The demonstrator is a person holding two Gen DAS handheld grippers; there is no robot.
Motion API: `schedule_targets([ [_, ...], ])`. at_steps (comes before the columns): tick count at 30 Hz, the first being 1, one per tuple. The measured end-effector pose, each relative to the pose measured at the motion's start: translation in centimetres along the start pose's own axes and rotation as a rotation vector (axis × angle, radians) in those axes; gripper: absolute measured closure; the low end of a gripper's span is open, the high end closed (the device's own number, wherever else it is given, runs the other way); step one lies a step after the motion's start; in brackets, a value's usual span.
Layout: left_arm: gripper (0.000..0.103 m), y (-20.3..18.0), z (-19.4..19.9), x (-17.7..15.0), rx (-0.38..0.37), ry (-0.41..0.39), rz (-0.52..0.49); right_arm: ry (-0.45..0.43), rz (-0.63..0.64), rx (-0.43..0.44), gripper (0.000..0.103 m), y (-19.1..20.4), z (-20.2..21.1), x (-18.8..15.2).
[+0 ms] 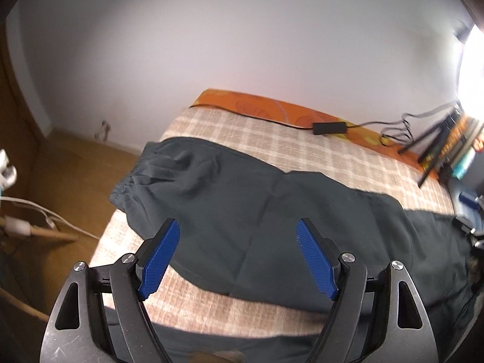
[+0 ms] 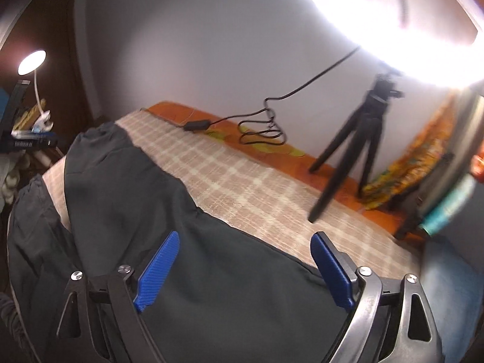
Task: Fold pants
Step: 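Move both tools toward the elastic waistband of the dark trousers, then grasp the waistband with the right tool while the left tool grasps the other waistband edge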
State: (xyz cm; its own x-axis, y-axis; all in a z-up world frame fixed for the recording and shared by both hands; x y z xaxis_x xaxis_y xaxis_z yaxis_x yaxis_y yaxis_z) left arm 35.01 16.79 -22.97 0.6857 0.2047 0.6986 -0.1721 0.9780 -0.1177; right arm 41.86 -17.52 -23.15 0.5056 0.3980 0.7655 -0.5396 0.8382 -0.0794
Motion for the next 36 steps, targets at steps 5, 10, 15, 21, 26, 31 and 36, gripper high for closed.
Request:
schedule_targets([
  [5,0.025,0.8,-2.5,0.3,0.009,0.027,0.034,0.079,-0.032,0.128,0.021,1.0,-4.7,-0.5],
  [10,0.025,1.1,-5.2,-0.2,0.014,0.073,0.053,0.138,-0.045,0.171,0.020,1.3,-8.1,-1.5],
  [15,0.025,1.6,-6.9,-0.2,0.021,0.094,0.094,0.184,-0.072,0.227,0.016,1.2,-9.5,-2.4],
  [21,0.025,1.9,-8.5,-0.6,0.016,0.121,0.124,0.216,-0.053,0.258,0.014,1.8,-9.7,-3.3],
  [26,0.025,2.7,-9.4,-0.3,-0.003,0.148,0.200,0.221,-0.026,0.275,0.079,3.0,-8.9,-3.3],
  [31,0.023,3.5,-10.1,3.0,-0.012,0.142,0.276,0.212,-0.031,0.263,0.102,3.8,-7.3,-2.7],
  [36,0.023,3.4,-12.2,4.1,0.043,0.188,0.300,0.103,0.020,0.237,0.103,5.8,-2.8,-0.4],
])
Point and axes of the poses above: each gripper's, at about its wrist camera, not at the fingertips, and z roughly against the way its jaws point, y to its left, x to its top, the point moved 10 cm from there along -z, roughly the way its jaws point, and after that the axes turned 9 degrees about -y, right-handed, at the moved point
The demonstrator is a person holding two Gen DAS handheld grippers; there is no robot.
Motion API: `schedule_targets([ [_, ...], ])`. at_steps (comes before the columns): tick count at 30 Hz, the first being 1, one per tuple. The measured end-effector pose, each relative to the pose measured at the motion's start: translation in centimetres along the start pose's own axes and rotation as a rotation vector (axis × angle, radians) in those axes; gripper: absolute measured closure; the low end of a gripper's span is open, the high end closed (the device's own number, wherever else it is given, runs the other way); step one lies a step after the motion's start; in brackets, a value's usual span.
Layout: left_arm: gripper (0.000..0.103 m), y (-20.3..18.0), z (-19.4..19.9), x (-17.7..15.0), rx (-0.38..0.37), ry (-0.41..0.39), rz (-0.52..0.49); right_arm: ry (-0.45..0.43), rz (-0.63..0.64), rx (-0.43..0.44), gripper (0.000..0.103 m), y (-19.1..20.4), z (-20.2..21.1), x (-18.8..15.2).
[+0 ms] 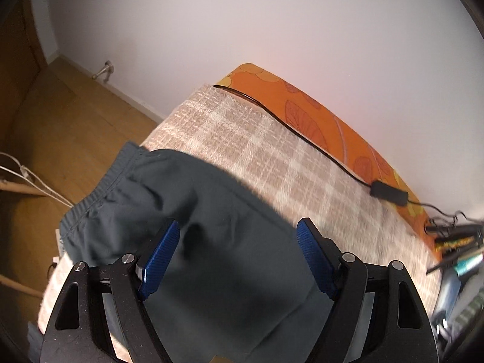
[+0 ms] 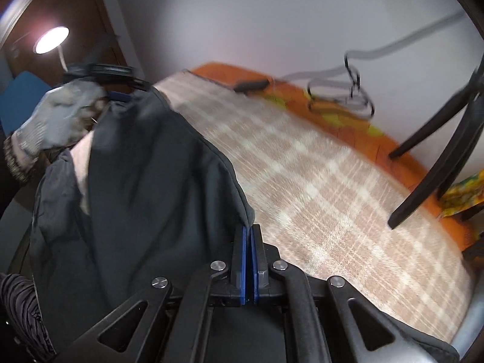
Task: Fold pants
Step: 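Grasp the waistband with the right tool while the left tool grasps the other waistband edge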
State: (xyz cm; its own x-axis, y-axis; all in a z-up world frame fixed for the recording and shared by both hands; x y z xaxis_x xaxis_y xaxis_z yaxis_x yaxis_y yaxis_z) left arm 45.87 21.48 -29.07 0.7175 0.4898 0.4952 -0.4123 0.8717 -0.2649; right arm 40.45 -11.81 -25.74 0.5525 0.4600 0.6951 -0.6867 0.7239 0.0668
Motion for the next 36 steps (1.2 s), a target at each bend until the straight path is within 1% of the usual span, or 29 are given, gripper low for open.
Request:
schedule_targets([
  [4,0.023,0.0,-1.7,-0.4,0.045,0.037,0.020,-0.043,0.047,0.017,0.103,2.8,2.8,0.3],
  [6,0.023,0.2,-2.6,-0.8,0.098,0.063,0.007,-0.057,0.077,0.024,0.103,4.5,3.8,0.3],
  [7,0.023,0.2,-2.7,-0.7,0.126,0.047,-0.013,-0.061,0.086,0.030,0.103,5.0,4.3,0.3],
  [9,0.025,0.3,-2.8,-0.7,0.150,0.035,-0.017,-0.068,0.106,0.042,0.103,6.2,5.2,-0.1],
  [10,0.029,0.4,-2.7,-0.6,0.157,0.015,-0.007,-0.068,0.114,0.041,0.103,6.6,5.4,-0.2],
  [11,0.045,0.6,-2.5,-0.6,0.162,-0.006,-0.003,-0.069,0.122,0.038,0.103,6.9,5.6,-0.5],
  [12,0.056,1.0,-2.3,-0.5,0.183,-0.038,-0.016,-0.067,0.123,0.035,0.103,7.1,6.0,-0.7],
  [13,0.078,1.4,-2.1,-0.5,0.200,-0.053,-0.027,-0.064,0.122,0.034,0.103,7.3,6.1,-0.9],
  [14,0.096,2.0,-1.8,-0.5,0.202,-0.069,-0.026,-0.059,0.118,0.034,0.103,7.3,6.1,-1.1],
  [17,0.099,3.4,-1.1,-0.7,0.112,-0.072,0.066,-0.051,0.109,0.014,0.103,7.1,6.0,-1.4],
  [18,0.099,3.9,-0.7,-0.8,0.097,-0.079,0.080,-0.052,0.107,0.001,0.103,7.0,6.1,-1.5],
  [20,0.099,4.7,0.5,-0.8,0.089,-0.109,0.075,-0.056,0.106,-0.017,0.103,6.8,6.1,-1.4],
  [23,0.099,5.4,2.6,-0.9,0.055,-0.146,0.065,-0.061,0.095,-0.042,0.103,6.7,6.4,-1.1],
  [26,0.100,5.9,5.6,-1.3,0.027,-0.188,0.043,-0.073,0.090,-0.058,0.103,7.1,7.3,-0.8],
  [28,0.100,6.8,7.0,-1.4,0.004,-0.203,0.062,-0.080,0.092,-0.063,0.103,7.8,8.2,-0.6],
  [30,0.100,7.7,9.3,-1.8,-0.030,-0.227,0.076,-0.085,0.107,-0.068,0.103,8.9,9.4,-0.7],
  [32,0.100,8.2,11.0,-1.9,-0.040,-0.256,0.063,-0.089,0.126,-0.071,0.103,9.9,10.6,-0.6],
  [34,0.100,8.9,13.5,-2.7,-0.051,-0.288,0.041,-0.099,0.147,-0.073,0.103,11.2,12.2,-0.7],
  [36,0.100,9.5,15.4,-3.7,-0.065,-0.315,0.040,-0.107,0.160,-0.069,0.103,12.6,13.7,-0.8],
])
Point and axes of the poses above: each gripper's, at about its wrist camera, not at the fingertips, and z roughly against the way its jaws point, y to its left, x to its top, the point moved 10 cm from there along -z, roughly the way its jaws point, and after that the axes turned 9 degrees about -y, right-handed, at the moved point
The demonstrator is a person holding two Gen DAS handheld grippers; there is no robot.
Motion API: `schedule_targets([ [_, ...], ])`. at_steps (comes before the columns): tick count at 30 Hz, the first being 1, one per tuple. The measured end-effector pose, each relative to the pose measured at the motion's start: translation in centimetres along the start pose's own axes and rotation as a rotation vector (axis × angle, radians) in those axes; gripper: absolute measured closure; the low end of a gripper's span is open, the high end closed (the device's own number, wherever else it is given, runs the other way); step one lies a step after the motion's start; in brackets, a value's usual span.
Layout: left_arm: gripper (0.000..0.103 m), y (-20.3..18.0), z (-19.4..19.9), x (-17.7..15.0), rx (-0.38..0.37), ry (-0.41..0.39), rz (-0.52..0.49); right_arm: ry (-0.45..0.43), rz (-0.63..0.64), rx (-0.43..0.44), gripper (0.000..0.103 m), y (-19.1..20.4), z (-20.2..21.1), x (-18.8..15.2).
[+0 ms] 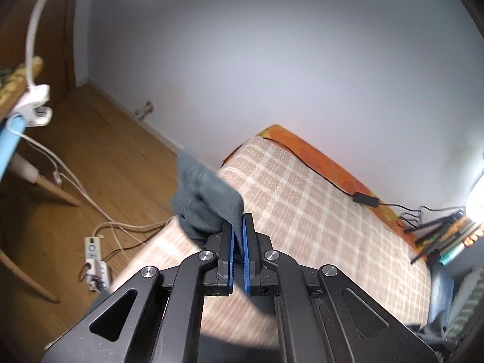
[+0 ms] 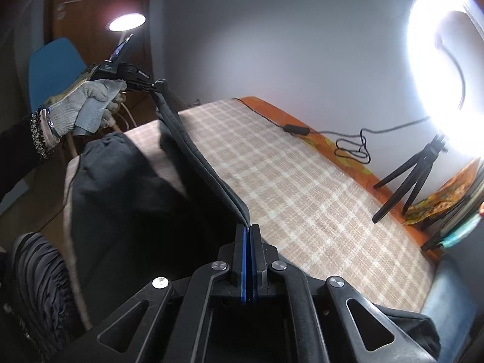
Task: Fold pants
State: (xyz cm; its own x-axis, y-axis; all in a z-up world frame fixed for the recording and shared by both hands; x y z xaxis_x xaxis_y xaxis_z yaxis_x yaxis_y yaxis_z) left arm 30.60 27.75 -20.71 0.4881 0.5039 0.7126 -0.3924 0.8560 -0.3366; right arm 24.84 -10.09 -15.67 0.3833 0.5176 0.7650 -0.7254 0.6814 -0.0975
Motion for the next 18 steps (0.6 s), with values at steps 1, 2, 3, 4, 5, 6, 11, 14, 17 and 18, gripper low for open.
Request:
schedule_targets([
  [1,0.100,0.5,1.0,-0.3,-0.006,-0.005,0.006,-0.006,0.004,0.002,0.103,0.6,0.8,0.0],
  [2,0.100,0.9,1.7,-0.8,-0.015,-0.005,0.019,-0.008,0.007,0.003,0.103,1.4,1.6,-0.2],
  [3,0.100,1.7,2.7,-1.6,-0.025,0.000,0.032,-0.006,0.008,0.007,0.103,2.2,2.2,-0.6],
  [4,0.100,2.5,3.5,-2.3,-0.026,0.001,0.036,-0.002,0.009,0.014,0.103,2.8,2.5,-0.9],
  [5,0.100,3.3,4.4,-3.3,-0.025,0.001,0.037,0.004,0.016,0.022,0.103,3.6,2.8,-1.4],
  [6,0.100,4.1,5.1,-4.2,-0.022,0.004,0.039,0.013,0.024,0.030,0.103,4.6,3.3,-2.1],
  [11,0.100,7.5,7.3,-8.7,-0.018,0.029,0.061,0.086,0.042,0.068,0.103,8.3,3.8,-6.3],
  [14,0.100,8.9,7.1,-11.6,-0.024,0.058,0.119,0.137,0.024,0.080,0.103,9.3,3.3,-9.2],
  [17,0.100,9.8,7.0,-13.7,-0.037,0.070,0.175,0.170,-0.005,0.080,0.103,9.6,2.9,-11.5],
  [18,0.100,9.8,6.9,-14.2,-0.045,0.073,0.185,0.177,-0.002,0.069,0.103,9.6,2.6,-12.2],
])
Point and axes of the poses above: each gripper's, at about its wrist camera, not at the fingertips, and z roughly against the way its jaws point, y to its left, x to its top, the point moved 10 cm from there along -z, roughly the way its jaws point, and after that the axes turned 9 degrees about -y, right-handed, at the moved point
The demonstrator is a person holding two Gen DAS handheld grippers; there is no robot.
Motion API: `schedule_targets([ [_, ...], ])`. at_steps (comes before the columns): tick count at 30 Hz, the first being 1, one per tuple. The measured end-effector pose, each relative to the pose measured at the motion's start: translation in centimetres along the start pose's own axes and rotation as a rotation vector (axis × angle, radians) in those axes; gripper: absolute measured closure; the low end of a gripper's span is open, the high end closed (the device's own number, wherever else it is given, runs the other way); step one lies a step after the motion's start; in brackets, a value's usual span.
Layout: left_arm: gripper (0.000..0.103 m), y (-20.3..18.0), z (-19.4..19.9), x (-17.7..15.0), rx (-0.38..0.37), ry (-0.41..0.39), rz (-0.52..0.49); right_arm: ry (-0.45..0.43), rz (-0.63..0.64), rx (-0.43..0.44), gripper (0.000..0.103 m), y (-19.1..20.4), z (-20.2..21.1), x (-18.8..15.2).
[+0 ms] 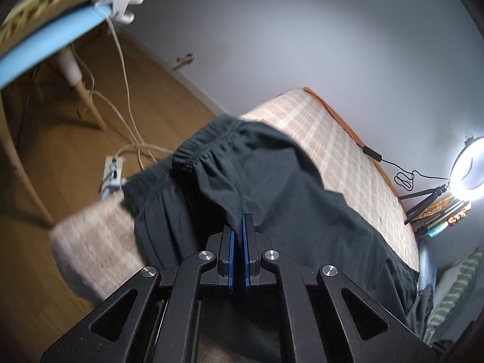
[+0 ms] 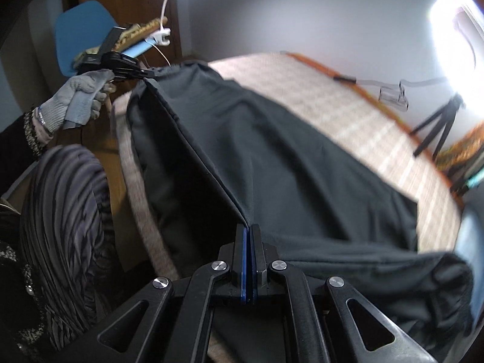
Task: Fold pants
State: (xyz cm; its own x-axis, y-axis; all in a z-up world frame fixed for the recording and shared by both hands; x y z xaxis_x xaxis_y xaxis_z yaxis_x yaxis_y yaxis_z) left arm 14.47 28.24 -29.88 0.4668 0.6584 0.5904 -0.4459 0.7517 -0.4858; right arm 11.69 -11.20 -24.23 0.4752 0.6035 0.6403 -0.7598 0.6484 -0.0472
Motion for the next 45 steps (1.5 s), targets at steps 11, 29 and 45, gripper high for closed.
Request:
schedule_targets([
  [11,0.094,1.2,-2.7,1.6,0.017,-0.011,0.126,0.011,-0.007,-0.053,0.103,-0.3,-0.8,-1.3],
  [29,0.097,4.6,0.8,-0.5,0.019,0.005,0.026,0.054,-0.002,-0.010,0.103,2.6,-0.5,-3.2],
  [45,0.062,-9.1,8.0,0.0,-0.064,-0.055,-0.280,-0.073,-0.258,-0.046,0.058,-0.5,3.2,-3.2],
])
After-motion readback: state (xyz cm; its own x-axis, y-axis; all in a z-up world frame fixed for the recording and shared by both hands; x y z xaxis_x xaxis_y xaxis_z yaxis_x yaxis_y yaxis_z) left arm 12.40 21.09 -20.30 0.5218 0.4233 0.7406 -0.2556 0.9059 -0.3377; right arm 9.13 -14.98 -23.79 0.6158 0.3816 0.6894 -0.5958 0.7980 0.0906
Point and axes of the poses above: each gripper's, at about its wrist camera, not at the fingertips, and z roughly against the way its jaws point, y to its left, x to its top, the point moved 10 cm from there along -z, roughly the way its jaws point, and after that the axes turned 9 degrees about -y, right-handed, at the moved point
